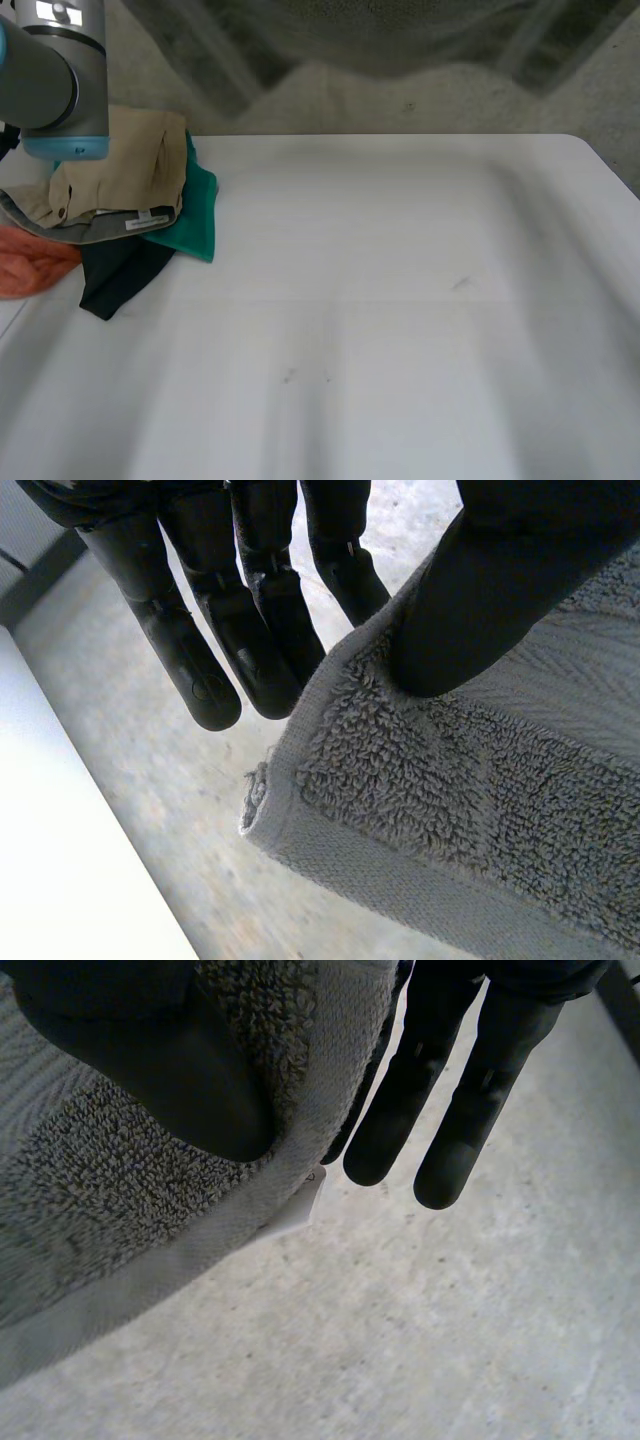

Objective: Fold the laundry.

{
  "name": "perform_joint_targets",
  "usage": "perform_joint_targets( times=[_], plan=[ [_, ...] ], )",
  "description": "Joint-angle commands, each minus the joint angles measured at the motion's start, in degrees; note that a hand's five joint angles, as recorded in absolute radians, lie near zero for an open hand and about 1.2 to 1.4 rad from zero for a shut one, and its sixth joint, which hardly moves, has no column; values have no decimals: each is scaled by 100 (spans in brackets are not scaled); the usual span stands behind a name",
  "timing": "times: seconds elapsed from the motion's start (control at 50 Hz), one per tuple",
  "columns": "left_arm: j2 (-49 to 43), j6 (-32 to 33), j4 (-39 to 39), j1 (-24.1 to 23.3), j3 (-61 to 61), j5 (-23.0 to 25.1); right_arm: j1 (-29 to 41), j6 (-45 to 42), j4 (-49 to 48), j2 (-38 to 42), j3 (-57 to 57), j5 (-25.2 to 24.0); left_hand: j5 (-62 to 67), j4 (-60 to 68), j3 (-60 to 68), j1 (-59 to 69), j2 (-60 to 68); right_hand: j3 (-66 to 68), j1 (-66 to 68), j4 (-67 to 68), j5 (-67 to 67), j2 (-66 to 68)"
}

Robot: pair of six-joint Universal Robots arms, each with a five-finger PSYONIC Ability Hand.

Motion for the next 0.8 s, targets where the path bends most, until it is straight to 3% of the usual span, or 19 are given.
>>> perform_joint_targets(
  times=[0.02,0.14,0.26,0.32,0.42,0.54,0.62,0.7,0.8],
  plan=[
    [230,-33,-308,-20,-1432,461,-53,-33,928,60,554,-451,1354,1113,1149,1392,1127,1170,1483,1133,1092,1247],
    [47,-25,-317,-64,-2453,1148,-44,-68,1465,666,1135,-962,1354,1113,1149,1392,1127,1170,1483,1133,1092,1247],
    [-630,54,-694,-125,-2719,1149,-35,-269,1973,1281,1232,-962,1354,1113,1149,1392,1127,1170,1483,1133,1092,1247],
    [-666,282,-1396,-187,-2947,1009,-44,-524,2413,1308,1320,-971,1354,1113,1149,1392,1127,1170,1483,1133,1092,1247],
    [-307,1038,-2741,-205,-3430,552,-88,-1359,3775,975,1908,-901,1354,1113,1149,1392,1127,1170,1483,1133,1092,1247],
    [1053,1749,-4707,-292,-4535,-309,-264,-2158,5085,-52,3058,-567,1354,1113,1149,1392,1127,1170,1483,1133,1092,1247],
    [1749,1952,-5325,-450,-5099,-328,-623,-2976,5350,-905,3929,-470,1354,1113,1149,1392,1127,1170,1483,1133,1092,1247],
    [1909,2084,-5283,-521,-5154,-188,-853,-3495,5192,-1249,4238,-531,1354,1113,1149,1392,1127,1170,1483,1133,1092,1247],
    [1410,2050,-4757,-547,-4557,-134,-818,-3041,4588,-1005,3854,-549,1354,1113,1149,1392,1127,1170,1483,1133,1092,1247]
  ],
)
